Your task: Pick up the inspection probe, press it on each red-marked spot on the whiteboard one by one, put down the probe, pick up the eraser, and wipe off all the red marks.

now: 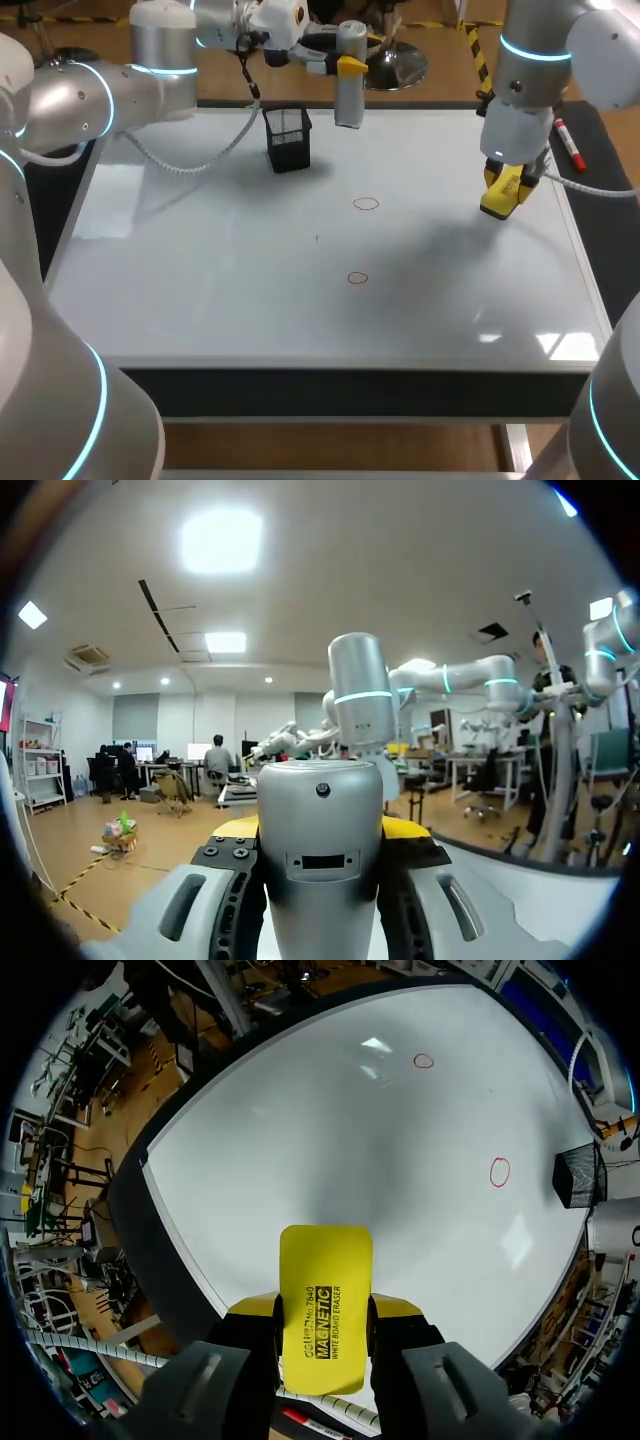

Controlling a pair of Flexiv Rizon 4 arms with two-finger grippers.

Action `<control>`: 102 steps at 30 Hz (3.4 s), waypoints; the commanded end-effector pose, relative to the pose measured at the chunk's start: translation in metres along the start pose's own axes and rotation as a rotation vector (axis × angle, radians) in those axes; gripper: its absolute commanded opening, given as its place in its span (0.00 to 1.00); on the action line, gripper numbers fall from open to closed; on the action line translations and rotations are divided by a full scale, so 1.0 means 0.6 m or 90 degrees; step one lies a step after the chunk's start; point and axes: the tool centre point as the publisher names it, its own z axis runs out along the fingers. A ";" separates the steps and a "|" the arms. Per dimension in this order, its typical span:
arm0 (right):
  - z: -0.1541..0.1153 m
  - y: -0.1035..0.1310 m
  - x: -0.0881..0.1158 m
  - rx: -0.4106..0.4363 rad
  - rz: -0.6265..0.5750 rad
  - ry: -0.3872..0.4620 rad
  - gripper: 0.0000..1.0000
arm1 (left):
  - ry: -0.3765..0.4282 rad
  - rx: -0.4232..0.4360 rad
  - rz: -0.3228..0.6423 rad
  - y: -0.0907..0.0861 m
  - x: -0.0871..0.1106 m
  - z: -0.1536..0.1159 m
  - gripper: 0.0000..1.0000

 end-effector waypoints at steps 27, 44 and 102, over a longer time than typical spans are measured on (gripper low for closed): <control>0.016 0.207 -0.257 0.018 -0.282 0.035 0.00 | 0.003 -0.001 -0.001 -0.002 -0.003 0.000 0.00; 0.053 0.238 -0.338 0.014 -0.390 0.023 0.00 | 0.003 -0.001 -0.001 -0.002 -0.003 0.000 0.00; 0.114 0.152 -0.247 -0.048 -0.354 -0.001 0.00 | 0.003 -0.001 -0.001 -0.002 -0.003 0.000 0.00</control>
